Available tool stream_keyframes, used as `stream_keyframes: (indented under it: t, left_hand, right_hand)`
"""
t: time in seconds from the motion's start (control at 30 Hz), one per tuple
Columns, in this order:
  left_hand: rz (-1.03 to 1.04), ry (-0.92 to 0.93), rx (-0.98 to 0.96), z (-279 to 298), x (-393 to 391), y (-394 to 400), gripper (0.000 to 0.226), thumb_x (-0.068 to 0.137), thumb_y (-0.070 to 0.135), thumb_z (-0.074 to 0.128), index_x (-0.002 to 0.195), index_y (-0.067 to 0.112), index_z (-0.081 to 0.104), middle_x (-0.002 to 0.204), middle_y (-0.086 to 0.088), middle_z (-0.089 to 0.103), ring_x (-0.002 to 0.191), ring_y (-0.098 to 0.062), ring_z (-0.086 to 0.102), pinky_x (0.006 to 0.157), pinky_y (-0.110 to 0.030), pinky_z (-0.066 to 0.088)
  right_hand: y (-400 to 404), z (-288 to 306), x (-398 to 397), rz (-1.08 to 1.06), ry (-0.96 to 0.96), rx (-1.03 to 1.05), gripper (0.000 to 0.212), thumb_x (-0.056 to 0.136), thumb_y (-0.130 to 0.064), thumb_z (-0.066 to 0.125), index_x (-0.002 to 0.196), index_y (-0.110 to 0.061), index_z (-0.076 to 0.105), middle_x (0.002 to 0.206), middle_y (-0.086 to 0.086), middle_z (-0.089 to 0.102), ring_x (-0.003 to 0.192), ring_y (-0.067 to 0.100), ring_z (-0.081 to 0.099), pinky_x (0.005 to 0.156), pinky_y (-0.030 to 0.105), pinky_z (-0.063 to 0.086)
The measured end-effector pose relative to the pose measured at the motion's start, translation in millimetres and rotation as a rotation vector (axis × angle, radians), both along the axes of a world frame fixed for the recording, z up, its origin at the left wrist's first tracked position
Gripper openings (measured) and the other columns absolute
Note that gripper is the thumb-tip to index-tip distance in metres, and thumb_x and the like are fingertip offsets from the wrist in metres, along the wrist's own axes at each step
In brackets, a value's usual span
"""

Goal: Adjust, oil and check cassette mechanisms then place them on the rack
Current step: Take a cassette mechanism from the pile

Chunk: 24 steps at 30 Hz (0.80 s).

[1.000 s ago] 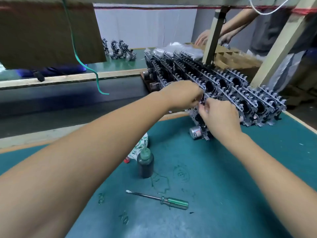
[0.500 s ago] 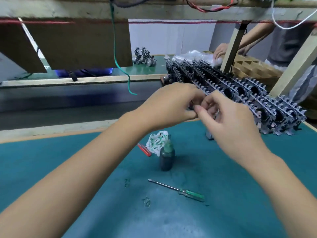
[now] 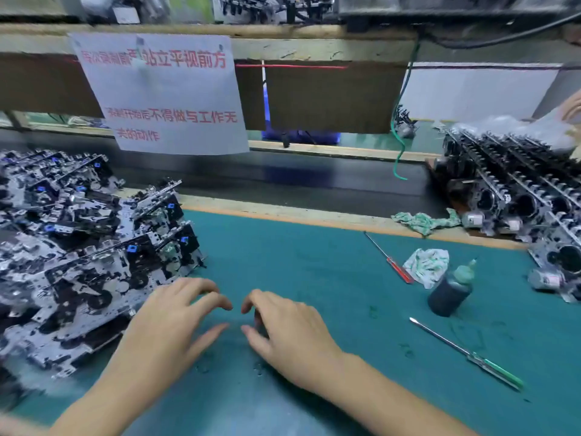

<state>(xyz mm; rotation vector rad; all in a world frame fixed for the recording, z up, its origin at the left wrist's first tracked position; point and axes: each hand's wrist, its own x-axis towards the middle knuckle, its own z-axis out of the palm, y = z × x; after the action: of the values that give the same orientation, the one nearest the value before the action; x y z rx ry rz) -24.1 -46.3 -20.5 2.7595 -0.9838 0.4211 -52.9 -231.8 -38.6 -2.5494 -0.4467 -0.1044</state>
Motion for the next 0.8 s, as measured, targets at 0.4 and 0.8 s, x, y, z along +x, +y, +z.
stream_keyframes:
  t: [0.4, 0.8]
  left_hand:
    - [0.74, -0.098, -0.329, 22, 17, 111, 0.064, 0.078, 0.073, 0.053, 0.112, 0.019, 0.045, 0.092, -0.019, 0.06, 0.075, -0.039, 0.058, 0.066, -0.058, 0.052]
    - [0.294, -0.011, -0.632, 46, -11, 88, 0.044, 0.07, 0.04, 0.061, 0.11, 0.054, 0.052, 0.098, 0.018, 0.058, 0.068, -0.006, 0.06, 0.056, -0.033, 0.053]
  right_hand:
    - [109, 33, 85, -0.066, 0.253, 0.354, 0.028, 0.095, -0.023, 0.046, 0.119, -0.011, 0.054, 0.115, 0.01, 0.063, 0.11, 0.03, 0.053, 0.092, 0.037, 0.042]
    - [58, 48, 37, -0.184, 0.395, 1.009, 0.017, 0.095, -0.017, 0.049, 0.11, -0.018, 0.057, 0.096, 0.004, 0.067, 0.099, 0.022, 0.063, 0.093, 0.036, 0.048]
